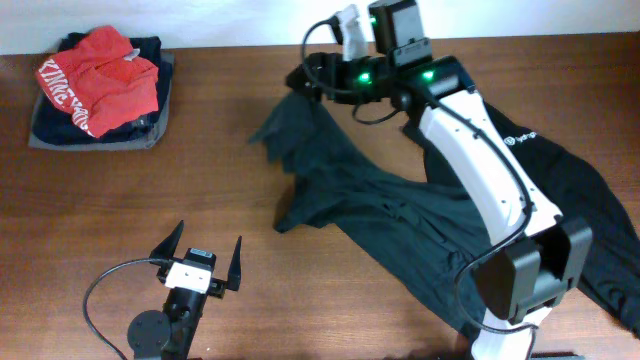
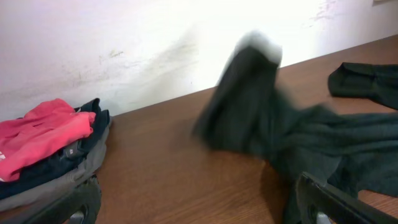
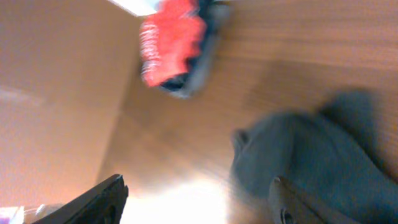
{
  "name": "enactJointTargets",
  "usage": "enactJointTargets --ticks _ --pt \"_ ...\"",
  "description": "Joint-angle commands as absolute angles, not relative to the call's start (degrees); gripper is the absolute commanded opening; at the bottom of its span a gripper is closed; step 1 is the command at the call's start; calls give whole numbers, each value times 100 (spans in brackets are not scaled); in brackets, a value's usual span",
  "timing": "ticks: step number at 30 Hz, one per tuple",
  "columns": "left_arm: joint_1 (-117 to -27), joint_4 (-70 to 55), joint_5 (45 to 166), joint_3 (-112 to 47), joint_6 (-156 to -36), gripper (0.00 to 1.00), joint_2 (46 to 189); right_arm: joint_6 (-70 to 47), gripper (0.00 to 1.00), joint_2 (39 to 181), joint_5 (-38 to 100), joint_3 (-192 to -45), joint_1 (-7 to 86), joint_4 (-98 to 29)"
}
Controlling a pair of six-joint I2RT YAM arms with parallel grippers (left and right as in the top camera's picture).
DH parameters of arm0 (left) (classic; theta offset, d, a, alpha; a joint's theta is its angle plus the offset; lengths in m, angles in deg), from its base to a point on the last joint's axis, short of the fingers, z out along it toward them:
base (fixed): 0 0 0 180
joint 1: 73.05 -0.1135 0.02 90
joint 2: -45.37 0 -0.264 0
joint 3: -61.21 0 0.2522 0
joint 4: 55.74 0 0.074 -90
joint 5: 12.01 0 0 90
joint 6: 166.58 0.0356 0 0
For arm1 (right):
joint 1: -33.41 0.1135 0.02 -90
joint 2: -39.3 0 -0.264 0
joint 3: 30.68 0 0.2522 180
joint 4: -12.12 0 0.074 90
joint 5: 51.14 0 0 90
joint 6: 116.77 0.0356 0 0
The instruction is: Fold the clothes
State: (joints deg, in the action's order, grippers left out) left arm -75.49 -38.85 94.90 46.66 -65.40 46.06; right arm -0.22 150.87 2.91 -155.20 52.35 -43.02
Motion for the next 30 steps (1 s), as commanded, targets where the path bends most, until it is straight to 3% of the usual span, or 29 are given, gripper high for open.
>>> enactJointTargets --ticks 1,5,7,9,11,12,30 --pt "-7584 -3872 9470 4692 -6446 99 4574 -171 80 15032 1502 -15579 4658 -4702" --pt "-7584 -3872 9470 4694 -6446 99 4574 -377 80 15035 2077 -15577 3913 -5323" --pt "-7584 -3872 9470 4692 -6446 99 4574 -595 58 15048 2197 -15568 3497 -5601" --pt "-7584 -3872 9470 4694 -6446 99 4574 -696 29 15085 2182 -15546 3157 -5867" --pt "-7584 -3872 9470 4694 -6446 99 4574 -1076 9 15214 2136 -15520 2851 -6315" --pt "-7584 -3872 9470 4692 -6446 99 4574 -1211 6 15282 2138 -15518 2787 -6484" --pt "-7584 -3872 9470 4692 -6446 99 4574 -1583 4 16936 2156 -15459 2743 -6812"
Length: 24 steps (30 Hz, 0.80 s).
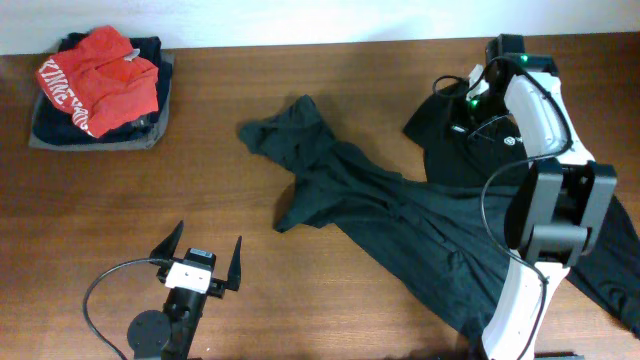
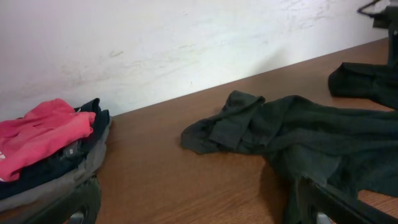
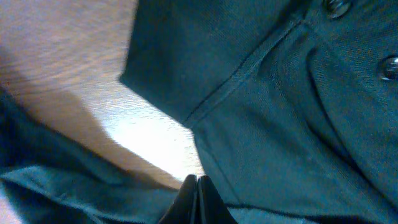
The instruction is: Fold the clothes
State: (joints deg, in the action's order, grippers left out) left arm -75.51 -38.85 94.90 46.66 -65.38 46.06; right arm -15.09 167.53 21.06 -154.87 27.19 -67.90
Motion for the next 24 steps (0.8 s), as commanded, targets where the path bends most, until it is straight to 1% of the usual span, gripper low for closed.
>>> enactJointTargets --ticks 1,11,24 --pt "-7584 -3872 9470 4694 -6446 99 4574 -1585 4 17000 2158 -15459 2743 -6801" --pt "-7584 -3872 9470 4692 -6446 99 4574 -1581 4 17253 2595 -15459 2732 -6724" --pt "-7584 -3872 9470 4692 -6446 99 4574 -1581 4 17609 2757 -15459 2682 -6482"
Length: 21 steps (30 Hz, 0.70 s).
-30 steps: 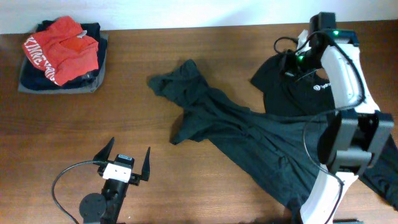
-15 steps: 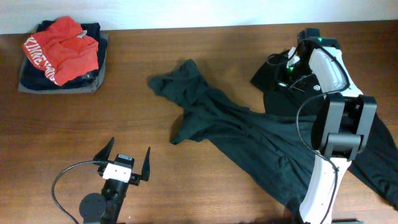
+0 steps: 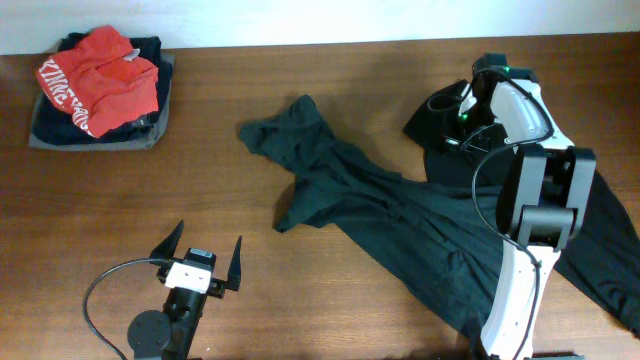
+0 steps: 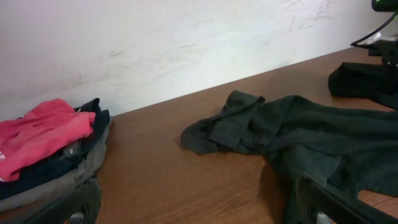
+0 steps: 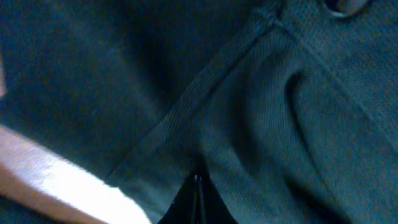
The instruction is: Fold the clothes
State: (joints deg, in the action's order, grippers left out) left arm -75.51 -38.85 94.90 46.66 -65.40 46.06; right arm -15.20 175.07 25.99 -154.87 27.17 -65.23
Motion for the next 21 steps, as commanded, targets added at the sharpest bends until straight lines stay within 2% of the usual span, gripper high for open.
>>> enactJointTargets --ticks 1,8,21 --pt "-7584 -3872 9470 4694 -6446 99 4574 -1581 4 17609 2757 -15459 2660 -6444" --pt "-7584 -3872 9470 4692 -6446 99 4574 -1581 4 17664 2779 -15459 2416 -6195" --pt "-7584 -3872 9470 4692 -6446 99 4574 -1583 4 17872 3839 -15459 1449 -5419"
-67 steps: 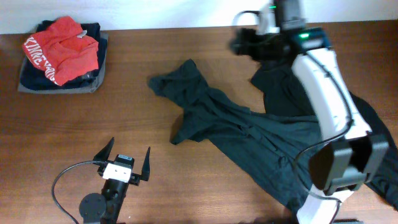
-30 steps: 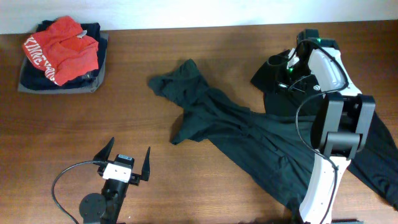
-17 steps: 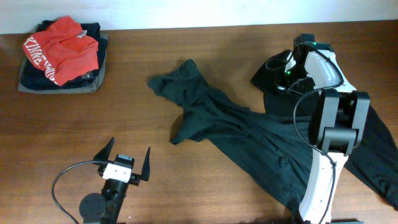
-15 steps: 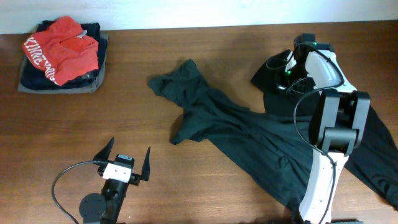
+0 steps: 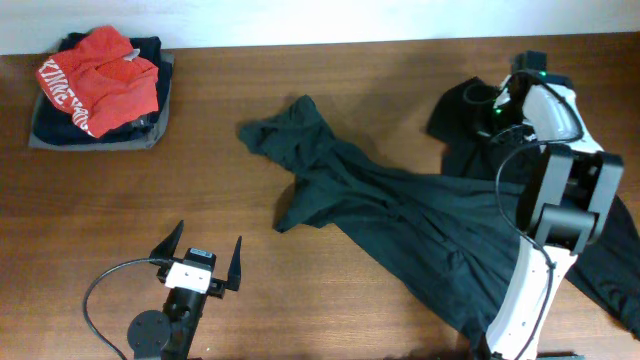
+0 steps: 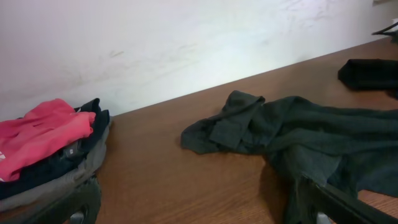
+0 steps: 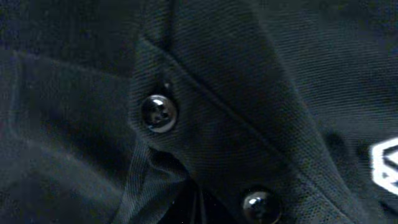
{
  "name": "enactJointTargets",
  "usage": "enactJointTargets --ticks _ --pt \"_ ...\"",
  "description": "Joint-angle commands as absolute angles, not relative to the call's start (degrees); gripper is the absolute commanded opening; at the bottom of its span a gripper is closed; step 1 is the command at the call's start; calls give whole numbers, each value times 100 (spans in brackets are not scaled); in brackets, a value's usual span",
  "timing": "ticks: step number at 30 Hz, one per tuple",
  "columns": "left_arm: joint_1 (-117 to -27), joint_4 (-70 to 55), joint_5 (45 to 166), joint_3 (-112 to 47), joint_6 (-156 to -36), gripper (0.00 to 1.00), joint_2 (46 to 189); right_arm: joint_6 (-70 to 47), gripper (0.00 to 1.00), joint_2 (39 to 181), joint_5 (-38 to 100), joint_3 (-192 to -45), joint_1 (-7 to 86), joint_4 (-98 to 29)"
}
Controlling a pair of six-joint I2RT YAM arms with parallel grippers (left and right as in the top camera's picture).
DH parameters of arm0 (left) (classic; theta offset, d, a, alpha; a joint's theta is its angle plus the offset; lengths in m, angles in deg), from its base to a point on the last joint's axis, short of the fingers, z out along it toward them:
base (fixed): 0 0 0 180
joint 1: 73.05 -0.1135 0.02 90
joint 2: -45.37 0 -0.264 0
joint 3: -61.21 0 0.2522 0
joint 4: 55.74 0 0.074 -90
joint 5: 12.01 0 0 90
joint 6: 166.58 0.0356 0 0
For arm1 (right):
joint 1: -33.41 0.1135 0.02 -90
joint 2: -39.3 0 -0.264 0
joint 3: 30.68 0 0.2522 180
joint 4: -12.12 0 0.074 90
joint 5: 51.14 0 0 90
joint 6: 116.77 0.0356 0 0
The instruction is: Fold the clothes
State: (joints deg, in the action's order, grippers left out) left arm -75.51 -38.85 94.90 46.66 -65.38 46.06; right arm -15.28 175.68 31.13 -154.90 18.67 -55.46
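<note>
A dark green polo shirt point(image 5: 400, 215) lies crumpled across the table, one end bunched toward the far middle point(image 6: 249, 121). My right gripper point(image 5: 503, 108) is at the shirt's far right part, shut on the cloth beside the button placket point(image 7: 198, 202); two black buttons point(image 7: 158, 113) show close up. Near the table's front left, my left gripper point(image 5: 210, 238) stands open with nothing in it point(image 6: 199, 208), well short of the shirt.
A stack of folded clothes with a red garment on top point(image 5: 98, 80) sits at the far left corner point(image 6: 43, 140). A white wall runs along the table's point(image 5: 200, 170) far edge. The right arm's base stands at the front right.
My right gripper, still shut on the shirt, has moved to the right, and the collar part of the cloth has shifted right with it. The left arm has not moved.
My right gripper was open, high over the shirt's left end at the far middle, the cloth blurred below it. Then that end lay on the table and the gripper was shut at the shirt's collar part on the right. It has since drawn that part further right.
</note>
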Motion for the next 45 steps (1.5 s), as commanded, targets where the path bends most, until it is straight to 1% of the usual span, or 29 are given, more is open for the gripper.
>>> enactJointTargets --ticks 1,10,18,19,20,23,29,30,33,34,35,37,38,40,42,43,45 --pt "-7584 -3872 9470 4692 -6446 99 4574 -1583 4 17872 3893 -15459 1369 -5376" --pt "-7584 -3872 9470 4692 -6446 100 4574 -1585 4 17872 4291 -15459 514 -5194" --pt "-7584 -3872 9470 4694 -6446 99 4574 -1583 5 17872 4597 -15553 -185 -5061" --pt "-7584 -3872 9470 4694 -6446 100 4574 -1585 6 17872 4595 -15608 -249 -5105" --pt "-7584 -3872 9470 4694 -6446 99 4574 -1590 5 17872 4599 -15699 -319 -5183" --pt "-7584 -3872 9470 4694 -6446 99 4574 -1611 5 17872 4479 -16060 -465 -5441" --pt "-7584 -3872 9470 4694 -6446 99 4574 -1714 6 17872 3727 -17229 -513 -6018" --pt "-7584 -3872 9470 4692 -6446 99 4574 -1714 9 17872 3673 -17404 -513 -6112" --pt "-7584 -3872 9470 4692 -6446 99 4574 -1714 45 17867 3561 -18042 -513 -6525" --pt "-7584 -3872 9470 4694 -6446 100 4574 -1714 54 17867 3566 -18285 -513 -6729" --pt "-7584 -3872 9470 4692 -6446 99 4574 -1712 56 17865 3576 -18578 -515 -7004" --pt "-7584 -3872 9470 4694 -6446 99 4574 -1710 55 17863 3585 -19214 -526 -7668" --pt "-7584 -3872 9470 4694 -6446 99 4574 -1710 53 17863 3596 -19443 -531 -7944" --pt "-7584 -3872 9470 4694 -6446 99 4574 -1655 44 17863 3712 -19900 -531 -8632" --pt "-7584 -3872 9473 4694 -6446 99 4574 -1537 33 17863 3907 -20121 -531 -9240" --pt "-7584 -3872 9470 4692 -6446 99 4574 -1515 25 17863 4001 -20143 -531 -9507" --pt "-7584 -3872 9470 4692 -6446 99 4574 -1517 6 17867 4254 -20099 -535 -9900"
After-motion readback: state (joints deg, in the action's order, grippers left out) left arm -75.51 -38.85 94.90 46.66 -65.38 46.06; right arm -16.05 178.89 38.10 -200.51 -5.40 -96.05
